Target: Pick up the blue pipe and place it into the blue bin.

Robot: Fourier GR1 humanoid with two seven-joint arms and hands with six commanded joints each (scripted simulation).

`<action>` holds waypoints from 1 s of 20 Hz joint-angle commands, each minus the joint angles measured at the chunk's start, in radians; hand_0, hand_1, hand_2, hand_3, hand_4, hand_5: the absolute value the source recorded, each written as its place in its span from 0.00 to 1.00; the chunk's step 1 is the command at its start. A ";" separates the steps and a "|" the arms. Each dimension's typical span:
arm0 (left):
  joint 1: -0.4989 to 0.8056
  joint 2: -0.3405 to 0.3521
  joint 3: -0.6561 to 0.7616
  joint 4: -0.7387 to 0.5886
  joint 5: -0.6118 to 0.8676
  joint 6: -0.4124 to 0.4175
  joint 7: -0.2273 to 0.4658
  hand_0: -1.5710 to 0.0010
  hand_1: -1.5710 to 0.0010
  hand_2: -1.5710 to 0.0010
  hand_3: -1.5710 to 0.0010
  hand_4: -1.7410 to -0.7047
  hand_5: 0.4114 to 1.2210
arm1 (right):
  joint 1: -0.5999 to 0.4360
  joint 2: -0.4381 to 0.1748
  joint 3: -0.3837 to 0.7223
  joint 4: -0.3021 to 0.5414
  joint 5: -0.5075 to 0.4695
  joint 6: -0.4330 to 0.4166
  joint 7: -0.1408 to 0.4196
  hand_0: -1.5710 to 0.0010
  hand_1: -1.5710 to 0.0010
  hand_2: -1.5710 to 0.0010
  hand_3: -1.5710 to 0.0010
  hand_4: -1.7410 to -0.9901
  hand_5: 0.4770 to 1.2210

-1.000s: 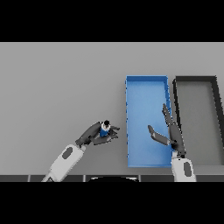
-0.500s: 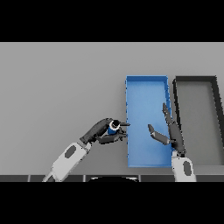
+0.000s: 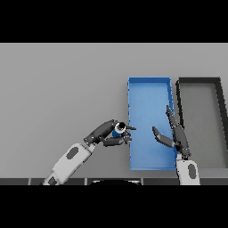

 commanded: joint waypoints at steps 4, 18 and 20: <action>0.013 0.008 -0.004 -0.013 -0.014 0.003 0.000 0.00 0.00 0.00 0.08 0.01 1.00 | 0.009 0.000 -0.008 0.018 -0.031 0.026 -0.026 1.00 1.00 1.00 1.00 0.71 0.20; 0.002 0.009 0.012 0.005 -0.020 -0.018 0.012 0.00 0.00 0.00 0.08 0.01 1.00 | -0.179 -0.220 0.050 -0.257 -0.442 0.370 0.195 1.00 1.00 1.00 1.00 0.59 0.06; 0.002 -0.001 0.002 0.002 -0.033 -0.012 0.014 0.00 0.00 0.00 0.08 0.01 1.00 | -0.233 -0.228 0.090 -0.273 -0.463 0.390 0.254 1.00 1.00 1.00 1.00 0.59 0.06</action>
